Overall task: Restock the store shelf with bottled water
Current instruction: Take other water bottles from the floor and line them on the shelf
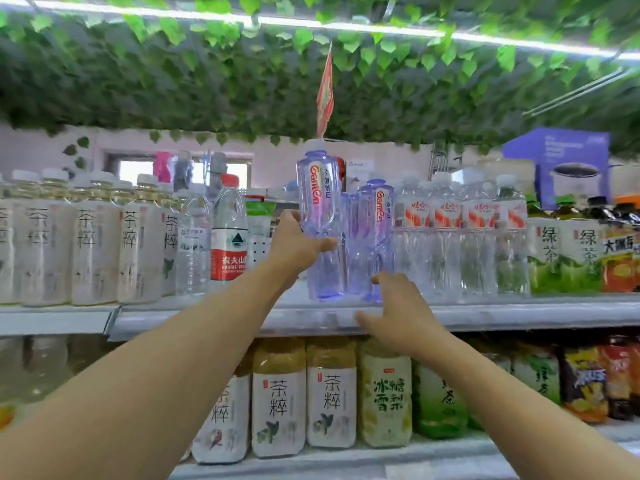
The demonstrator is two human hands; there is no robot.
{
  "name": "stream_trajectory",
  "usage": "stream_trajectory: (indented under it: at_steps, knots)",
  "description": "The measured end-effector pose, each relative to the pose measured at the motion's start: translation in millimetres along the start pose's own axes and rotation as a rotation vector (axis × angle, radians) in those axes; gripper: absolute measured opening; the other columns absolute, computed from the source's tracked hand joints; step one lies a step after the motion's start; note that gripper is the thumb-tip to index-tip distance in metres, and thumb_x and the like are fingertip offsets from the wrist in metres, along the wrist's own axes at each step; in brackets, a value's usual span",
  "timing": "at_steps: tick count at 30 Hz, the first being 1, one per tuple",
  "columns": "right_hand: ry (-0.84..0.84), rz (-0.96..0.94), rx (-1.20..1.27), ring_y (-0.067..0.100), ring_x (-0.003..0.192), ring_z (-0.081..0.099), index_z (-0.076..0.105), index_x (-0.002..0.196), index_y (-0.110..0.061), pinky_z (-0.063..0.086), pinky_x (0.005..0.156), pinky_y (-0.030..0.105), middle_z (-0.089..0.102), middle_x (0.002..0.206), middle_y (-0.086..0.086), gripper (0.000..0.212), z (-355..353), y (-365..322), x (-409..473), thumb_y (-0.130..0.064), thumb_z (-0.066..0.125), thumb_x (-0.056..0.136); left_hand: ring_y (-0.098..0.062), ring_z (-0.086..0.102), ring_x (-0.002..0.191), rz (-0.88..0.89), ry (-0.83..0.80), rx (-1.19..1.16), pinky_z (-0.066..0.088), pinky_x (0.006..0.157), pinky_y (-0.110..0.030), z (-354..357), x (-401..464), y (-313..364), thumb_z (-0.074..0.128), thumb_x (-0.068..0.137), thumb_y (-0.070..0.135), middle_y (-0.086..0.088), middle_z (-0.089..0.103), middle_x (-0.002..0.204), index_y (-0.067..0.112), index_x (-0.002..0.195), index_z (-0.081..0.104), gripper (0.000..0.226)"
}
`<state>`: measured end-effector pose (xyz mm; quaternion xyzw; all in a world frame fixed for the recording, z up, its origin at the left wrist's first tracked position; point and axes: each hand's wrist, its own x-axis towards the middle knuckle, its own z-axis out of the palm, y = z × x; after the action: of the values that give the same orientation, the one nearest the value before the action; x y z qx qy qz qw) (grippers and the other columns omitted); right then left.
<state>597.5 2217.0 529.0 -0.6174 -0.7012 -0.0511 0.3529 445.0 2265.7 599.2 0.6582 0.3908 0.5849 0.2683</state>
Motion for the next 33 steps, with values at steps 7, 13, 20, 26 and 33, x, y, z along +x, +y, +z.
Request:
stream_trajectory:
  at_steps: [7, 13, 20, 26, 33]
  knots:
    - [0.035, 0.024, -0.017, 0.022, 0.126, 0.035, 0.033, 0.137, -0.016, 0.036, 0.104, 0.035, 0.035, 0.137, 0.006, 0.06, 8.3, -0.4, 21.2, -0.035, 0.062, 0.087, -0.021, 0.057, 0.098, 0.016, 0.005, -0.022, 0.047, 0.067, -0.026, 14.5, 56.6, -22.5, 0.077, 0.075, 0.007, -0.007, 0.056, 0.11, 0.007, 0.121, 0.041, 0.058]
    - [0.054, 0.045, -0.047, 0.022, 0.127, 0.033, 0.03, 0.139, -0.018, 0.037, 0.104, 0.036, 0.032, 0.139, 0.005, 0.062, 20.0, 1.9, 29.5, -0.034, 0.06, 0.087, -0.02, 0.059, 0.098, 0.023, -0.016, 0.004, 0.051, 0.077, -0.031, 31.2, 70.9, -44.0, 0.079, 0.073, 0.013, -0.006, 0.058, 0.115, 0.011, 0.124, 0.041, 0.064]
    - [0.1, 0.033, -0.047, 0.018, 0.126, 0.035, 0.031, 0.14, -0.019, 0.038, 0.101, 0.032, 0.031, 0.138, 0.001, 0.062, 26.5, 7.1, 32.2, -0.035, 0.061, 0.088, -0.026, 0.055, 0.113, 0.002, -0.075, -0.002, 0.046, 0.097, -0.044, 42.6, 70.2, -53.3, 0.079, 0.073, 0.013, -0.007, 0.056, 0.125, 0.013, 0.133, 0.036, 0.073]
    - [0.109, 0.033, -0.039, 0.017, 0.125, 0.036, 0.031, 0.14, -0.019, 0.04, 0.1, 0.032, 0.03, 0.137, 0.0, 0.062, 29.3, 11.2, 33.4, -0.036, 0.061, 0.088, -0.026, 0.053, 0.117, 0.033, -0.122, 0.022, 0.043, 0.101, -0.048, 41.9, 66.7, -59.3, 0.079, 0.074, 0.022, -0.006, 0.053, 0.13, 0.018, 0.135, 0.031, 0.078]
    - [0.1, 0.042, -0.063, 0.019, 0.124, 0.037, 0.03, 0.139, -0.019, 0.041, 0.098, 0.032, 0.029, 0.136, 0.002, 0.063, 29.6, 9.2, 32.1, -0.038, 0.06, 0.087, -0.028, 0.049, 0.123, -0.036, -0.251, 0.224, 0.04, 0.104, -0.043, 40.5, 44.9, -76.0, 0.078, 0.075, 0.024, -0.01, 0.048, 0.137, 0.015, 0.141, 0.02, 0.088]
